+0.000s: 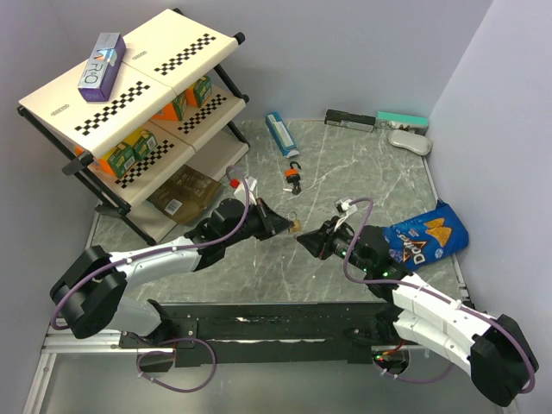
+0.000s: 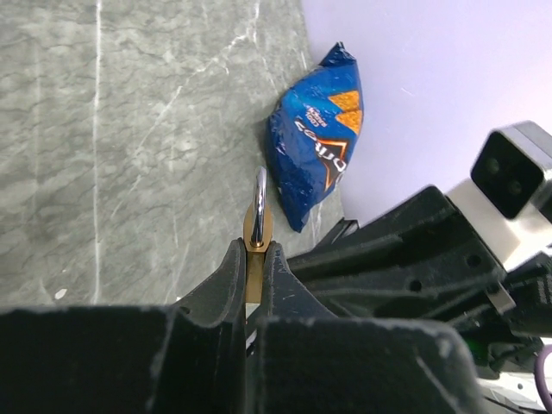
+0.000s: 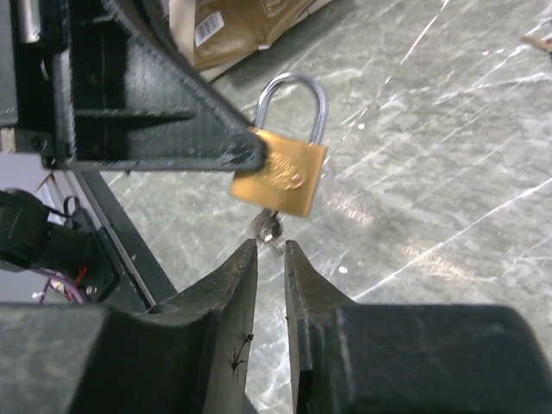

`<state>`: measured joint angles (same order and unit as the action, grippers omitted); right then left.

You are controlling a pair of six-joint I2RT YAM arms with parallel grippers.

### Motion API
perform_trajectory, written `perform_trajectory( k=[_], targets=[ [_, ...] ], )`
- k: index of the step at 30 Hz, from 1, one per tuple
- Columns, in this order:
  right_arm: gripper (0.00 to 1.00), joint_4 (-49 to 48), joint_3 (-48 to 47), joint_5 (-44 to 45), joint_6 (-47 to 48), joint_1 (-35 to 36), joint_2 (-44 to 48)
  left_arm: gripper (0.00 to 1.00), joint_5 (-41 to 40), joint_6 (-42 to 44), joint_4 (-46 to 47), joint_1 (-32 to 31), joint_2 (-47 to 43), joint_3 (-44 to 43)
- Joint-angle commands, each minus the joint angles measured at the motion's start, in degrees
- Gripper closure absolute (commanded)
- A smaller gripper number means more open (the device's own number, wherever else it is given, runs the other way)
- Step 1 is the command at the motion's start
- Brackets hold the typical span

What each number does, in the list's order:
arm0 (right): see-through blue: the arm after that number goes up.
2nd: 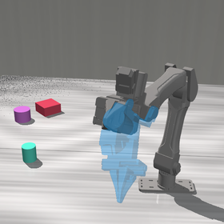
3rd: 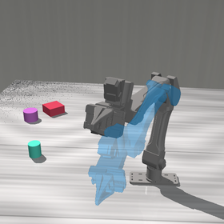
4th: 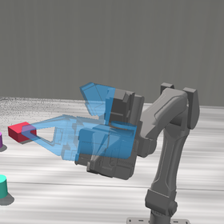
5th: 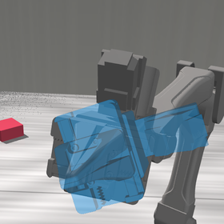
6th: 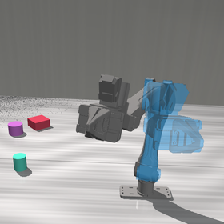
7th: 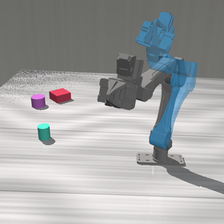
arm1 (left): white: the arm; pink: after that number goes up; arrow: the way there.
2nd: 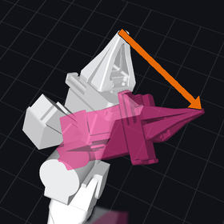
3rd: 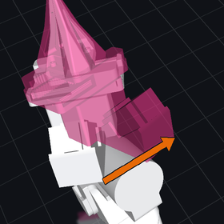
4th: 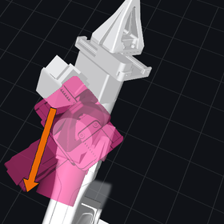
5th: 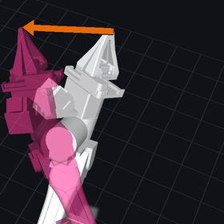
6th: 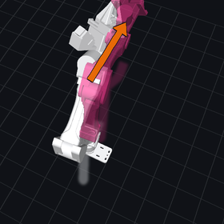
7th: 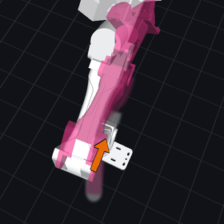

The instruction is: Unlock with the key

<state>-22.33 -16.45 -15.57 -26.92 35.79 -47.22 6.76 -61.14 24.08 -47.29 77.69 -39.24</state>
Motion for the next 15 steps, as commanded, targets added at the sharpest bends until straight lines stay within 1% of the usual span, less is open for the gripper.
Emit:
perform_trajectory(
  k=[1, 5, 10, 15],
  targets=[
    [0.72, 2.02, -2.62, 1.86, 1.95, 2.0, 1.87, 0.99, -1.66, 0.15, 1.06, -0.09, -2.28, -1.71],
    [0.69, 2.73, -3.59, 3.0, 3.01, 3.93, 1.08, 0.99, -1.75, 0.32, 0.62, -0.09, -2.1, -2.15],
    [0.68, 2.9, -4.82, 4.93, 3.62, 4.55, -1.02, 0.99, -1.67, 0.06, 0.89, -0.09, -2.19, -1.89],
    [0.66, 1.32, -6.31, 4.32, 3.8, 4.64, -3.49, 0.99, -1.58, 0.24, 0.71, -0.09, -2.37, -1.89]
  ],
)
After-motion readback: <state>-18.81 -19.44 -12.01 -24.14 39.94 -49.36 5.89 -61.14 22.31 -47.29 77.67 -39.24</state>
